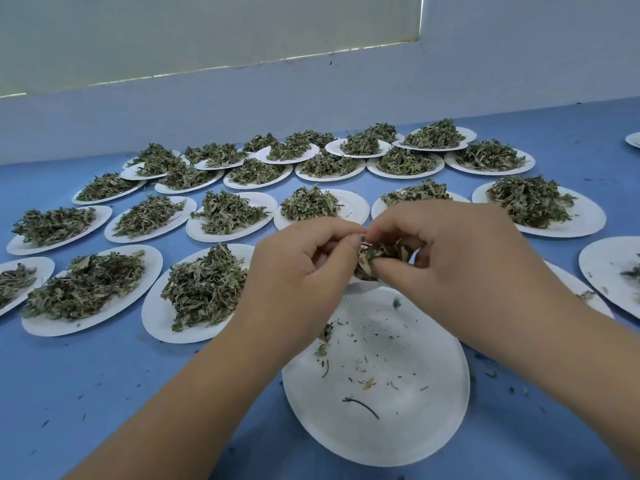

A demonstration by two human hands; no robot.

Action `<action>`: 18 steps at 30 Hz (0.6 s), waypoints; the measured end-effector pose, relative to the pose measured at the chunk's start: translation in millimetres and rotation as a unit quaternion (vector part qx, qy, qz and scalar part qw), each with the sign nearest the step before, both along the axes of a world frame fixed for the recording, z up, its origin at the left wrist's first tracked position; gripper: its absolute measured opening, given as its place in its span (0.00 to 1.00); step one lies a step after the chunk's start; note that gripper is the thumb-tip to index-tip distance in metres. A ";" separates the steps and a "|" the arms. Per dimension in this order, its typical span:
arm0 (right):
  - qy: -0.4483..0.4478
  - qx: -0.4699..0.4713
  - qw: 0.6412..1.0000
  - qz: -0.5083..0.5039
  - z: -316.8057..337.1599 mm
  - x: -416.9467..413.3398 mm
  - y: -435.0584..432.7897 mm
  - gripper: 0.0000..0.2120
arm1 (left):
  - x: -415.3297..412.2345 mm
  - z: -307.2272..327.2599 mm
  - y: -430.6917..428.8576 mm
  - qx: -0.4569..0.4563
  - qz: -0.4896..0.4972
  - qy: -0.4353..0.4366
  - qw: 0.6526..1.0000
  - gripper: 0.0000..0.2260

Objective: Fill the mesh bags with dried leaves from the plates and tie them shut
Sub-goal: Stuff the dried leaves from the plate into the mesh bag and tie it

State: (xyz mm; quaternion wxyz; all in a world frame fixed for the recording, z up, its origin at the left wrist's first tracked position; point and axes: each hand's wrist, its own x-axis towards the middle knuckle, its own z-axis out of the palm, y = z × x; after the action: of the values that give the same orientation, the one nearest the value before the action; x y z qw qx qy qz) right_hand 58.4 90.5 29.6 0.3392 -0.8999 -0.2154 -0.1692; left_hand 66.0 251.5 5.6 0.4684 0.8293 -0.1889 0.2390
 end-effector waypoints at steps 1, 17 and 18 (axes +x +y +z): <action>-0.010 -0.019 1.000 -0.005 -0.5 0.0 0.9 0.04 | -0.4 0.2 -0.4 0.000 -0.001 0.003 1.000 0.09; -0.035 0.008 0.999 0.027 4.2 -2.1 -1.1 0.09 | -0.9 0.9 -1.6 -0.038 -0.009 0.035 0.999 0.08; -0.030 0.017 0.999 0.032 5.2 -3.0 -1.4 0.08 | -1.2 1.1 -1.5 -0.043 -0.008 0.038 0.998 0.08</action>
State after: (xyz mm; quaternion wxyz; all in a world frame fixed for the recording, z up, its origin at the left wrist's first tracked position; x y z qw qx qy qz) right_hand 55.4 89.1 34.8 0.3533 -0.8810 -0.2512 -0.1894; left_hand 64.8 250.0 6.7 0.5121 0.8156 -0.1672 0.2112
